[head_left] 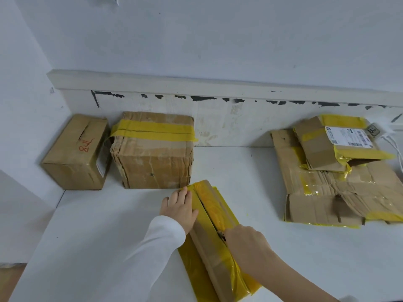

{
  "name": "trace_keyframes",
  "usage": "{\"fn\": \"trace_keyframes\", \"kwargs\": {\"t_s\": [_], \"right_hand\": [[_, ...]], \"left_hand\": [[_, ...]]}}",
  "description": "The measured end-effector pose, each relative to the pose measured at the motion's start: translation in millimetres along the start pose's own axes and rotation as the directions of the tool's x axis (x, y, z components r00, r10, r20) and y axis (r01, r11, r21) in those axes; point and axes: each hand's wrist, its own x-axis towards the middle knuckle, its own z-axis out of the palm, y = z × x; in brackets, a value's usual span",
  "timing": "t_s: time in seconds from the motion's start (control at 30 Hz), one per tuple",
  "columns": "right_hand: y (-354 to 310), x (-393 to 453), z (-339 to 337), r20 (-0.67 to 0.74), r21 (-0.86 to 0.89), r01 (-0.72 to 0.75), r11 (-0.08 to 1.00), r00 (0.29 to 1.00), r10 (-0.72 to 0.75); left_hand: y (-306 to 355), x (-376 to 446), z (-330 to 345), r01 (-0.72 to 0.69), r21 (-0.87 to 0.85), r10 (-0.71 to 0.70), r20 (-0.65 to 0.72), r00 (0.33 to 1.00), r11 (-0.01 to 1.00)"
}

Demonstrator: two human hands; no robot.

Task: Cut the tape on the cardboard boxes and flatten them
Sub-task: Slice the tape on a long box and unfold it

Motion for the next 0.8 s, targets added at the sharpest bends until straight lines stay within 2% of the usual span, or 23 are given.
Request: {"fn": "trace_keyframes", "kwargs": {"t_s": [0.13, 0.23, 0.3, 0.4, 0.47, 0.67, 0.8], "right_hand": [[10, -30, 15, 0.070, 0.047, -0.030, 0.998, 0.997, 0.026], [14, -42, 21, 0.109, 0.053, -0.040, 0.998, 0.994, 0.034], [17, -45, 25, 0.118, 0.057, -0.032, 0.998, 0.993, 0.025], [26, -50, 31, 0.135, 0.063, -0.005, 0.998, 0.991, -0.004], [34, -56, 37, 0.124, 0.057, 0.027, 0.998, 0.992, -0.034], [86, -59, 60, 0.016, -0.002, 0.106, 0.994, 0.994, -0.106], [114, -61, 82, 0.020, -0.032, 0.171, 0.985, 0.985, -0.170]], "left_hand": [[23, 0, 5, 0.108, 0.142, -0.103, -0.041, 0.994, 0.984], [39, 2, 13, 0.137, 0.195, -0.133, -0.032, 0.991, 0.971], [38, 5, 17, 0.106, 0.157, -0.101, -0.035, 0.994, 0.982], [27, 12, 21, -0.047, 0.064, 0.051, -0.062, 0.997, 0.997], [26, 13, 22, -0.064, 0.030, 0.065, -0.050, 0.997, 0.998], [46, -5, 29, 0.249, 0.056, -0.248, -0.029, 0.968, 0.967], [52, -9, 27, 0.338, 0.071, -0.339, -0.007, 0.941, 0.938]]}}
